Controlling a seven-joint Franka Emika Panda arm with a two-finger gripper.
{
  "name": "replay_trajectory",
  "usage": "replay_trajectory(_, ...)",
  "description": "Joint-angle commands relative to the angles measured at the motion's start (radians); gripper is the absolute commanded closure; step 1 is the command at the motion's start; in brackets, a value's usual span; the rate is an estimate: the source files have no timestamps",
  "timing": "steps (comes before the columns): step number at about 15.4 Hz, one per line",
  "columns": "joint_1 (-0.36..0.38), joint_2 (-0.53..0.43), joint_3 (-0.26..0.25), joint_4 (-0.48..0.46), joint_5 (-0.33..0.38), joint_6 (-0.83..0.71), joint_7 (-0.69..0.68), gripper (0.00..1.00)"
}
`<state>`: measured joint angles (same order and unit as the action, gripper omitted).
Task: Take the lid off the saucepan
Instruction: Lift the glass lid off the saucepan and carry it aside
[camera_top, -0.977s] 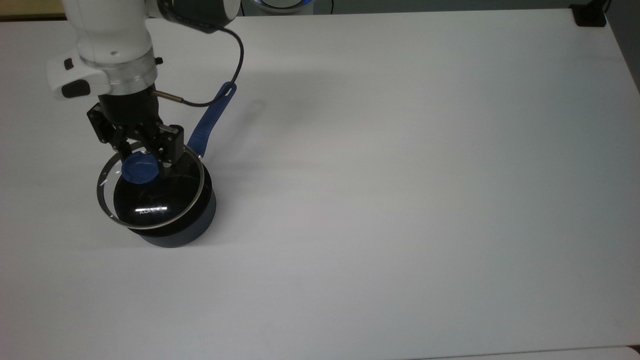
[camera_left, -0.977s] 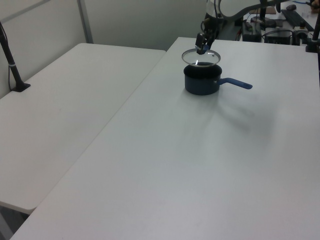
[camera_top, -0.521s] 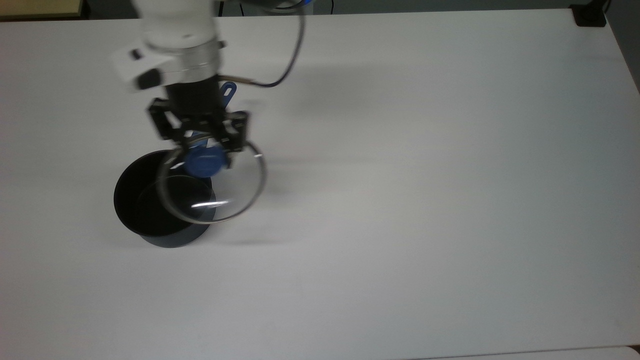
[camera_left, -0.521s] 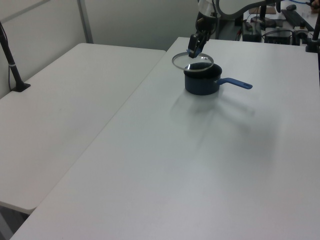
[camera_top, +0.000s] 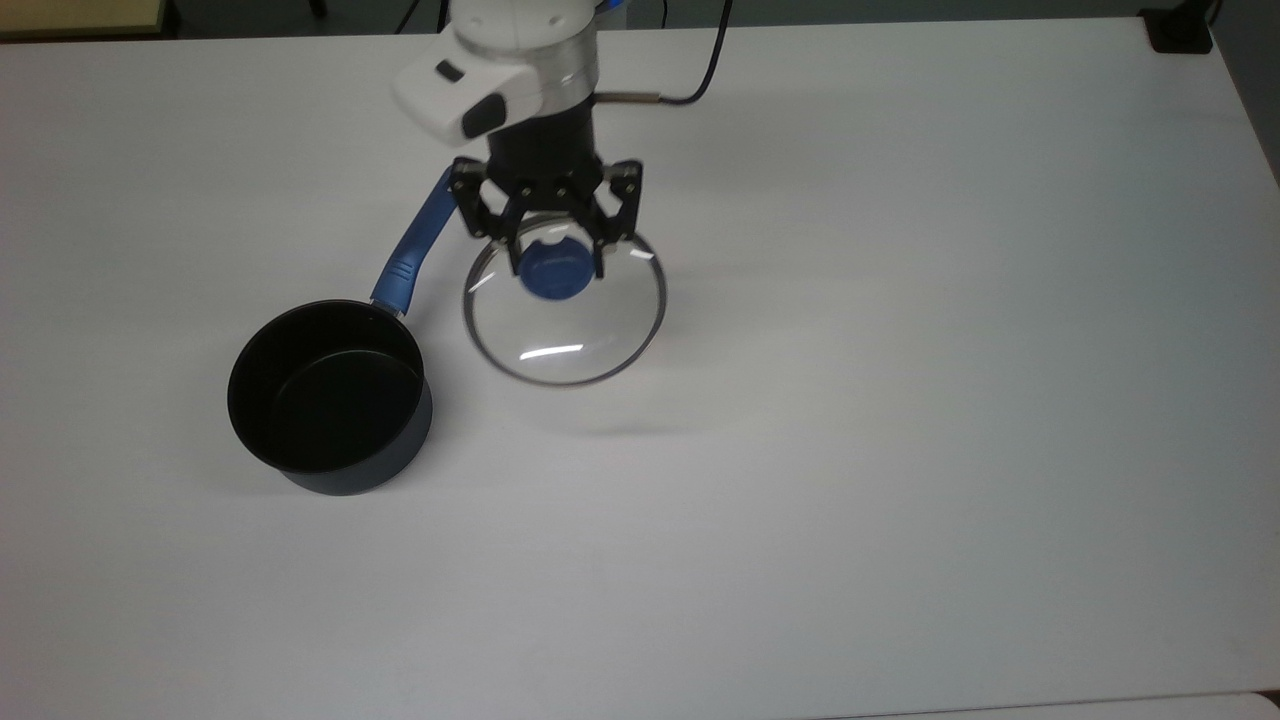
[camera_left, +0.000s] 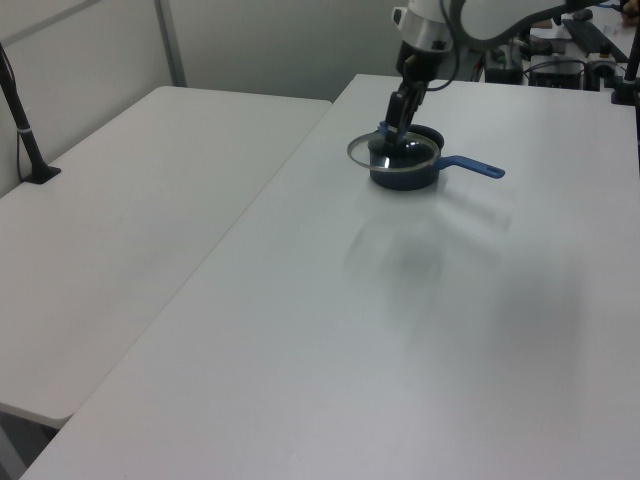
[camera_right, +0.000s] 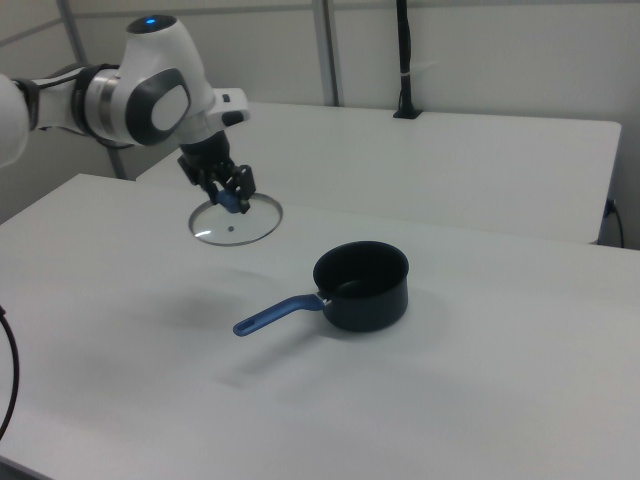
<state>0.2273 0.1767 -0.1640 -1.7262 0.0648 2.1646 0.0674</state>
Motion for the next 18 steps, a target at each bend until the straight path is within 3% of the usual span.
replay_trajectory(1,-0.008,-0.146,0.041,-0.177,-0.019,0.0,-0.008,0.41)
replay_trajectory(7,-0.077,-0.25,0.15,-0.366,-0.097,0.004,-0.011,0.41)
replay_trajectory(13,-0.101,-0.284,0.181,-0.484,-0.146,0.007,-0.031,0.41)
replay_trajectory(18,-0.103,-0.284,0.185,-0.519,-0.168,0.009,-0.035,0.41)
